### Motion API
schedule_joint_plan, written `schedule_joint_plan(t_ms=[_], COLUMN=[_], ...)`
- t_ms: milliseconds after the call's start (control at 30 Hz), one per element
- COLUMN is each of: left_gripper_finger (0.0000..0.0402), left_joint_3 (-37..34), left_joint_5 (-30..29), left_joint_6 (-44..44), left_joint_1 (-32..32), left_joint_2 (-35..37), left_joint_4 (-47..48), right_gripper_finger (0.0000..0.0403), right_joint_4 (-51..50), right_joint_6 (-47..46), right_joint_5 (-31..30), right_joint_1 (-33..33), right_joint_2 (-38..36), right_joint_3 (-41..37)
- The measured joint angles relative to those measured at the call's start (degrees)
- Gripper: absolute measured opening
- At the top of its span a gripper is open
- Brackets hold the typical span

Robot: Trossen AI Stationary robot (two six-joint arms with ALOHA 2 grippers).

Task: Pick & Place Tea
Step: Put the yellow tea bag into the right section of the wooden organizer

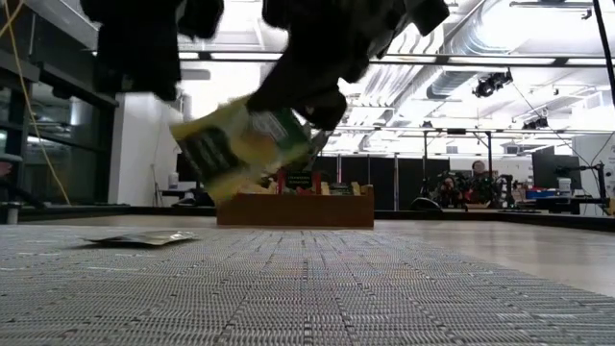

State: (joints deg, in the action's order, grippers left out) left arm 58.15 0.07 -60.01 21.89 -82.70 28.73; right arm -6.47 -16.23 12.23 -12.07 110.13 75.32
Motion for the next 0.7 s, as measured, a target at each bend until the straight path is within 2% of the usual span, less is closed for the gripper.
schedule_joint_plan(t_ms=[133, 267, 367, 500, 633, 700], left_gripper_finger=[0.0085, 0.0085, 0.0085, 0.0085, 0.0085, 0.0085], left_joint_3=[0.0, -0.1, -0.2, -0.2, -0.3, -0.3], left_joint_5=[-11.1, -22.9, -31.4, -37.4, -42.6, -44.5], left_joint_6=[-0.6, -2.2, -3.0, -3.3, -2.1, 0.3], left_joint_1=[2.7, 6.5, 9.0, 9.6, 9.1, 7.7], left_joint_2=[5.8, 10.3, 12.2, 12.6, 12.4, 12.3], left_joint_4=[2.4, 4.4, 4.3, 2.8, -1.9, -6.0], right_gripper_finger=[0.0000, 0.0000, 0.0000, 0.0000, 0.0000, 0.0000], right_joint_4=[6.8, 16.5, 31.4, 54.1, 73.8, 80.8], right_joint_6=[-3.1, -6.6, -10.8, -12.0, -6.3, -2.4], right_joint_5=[-4.3, -10.3, -17.1, -29.3, -39.3, -42.2], right_joint_1=[-0.1, 0.0, -0.1, -2.3, -5.4, -6.2], right_joint_2=[-4.7, -13.3, -20.4, -27.7, -31.7, -32.8], right_joint_3=[-4.8, -15.9, -28.1, -42.7, -50.8, -52.8])
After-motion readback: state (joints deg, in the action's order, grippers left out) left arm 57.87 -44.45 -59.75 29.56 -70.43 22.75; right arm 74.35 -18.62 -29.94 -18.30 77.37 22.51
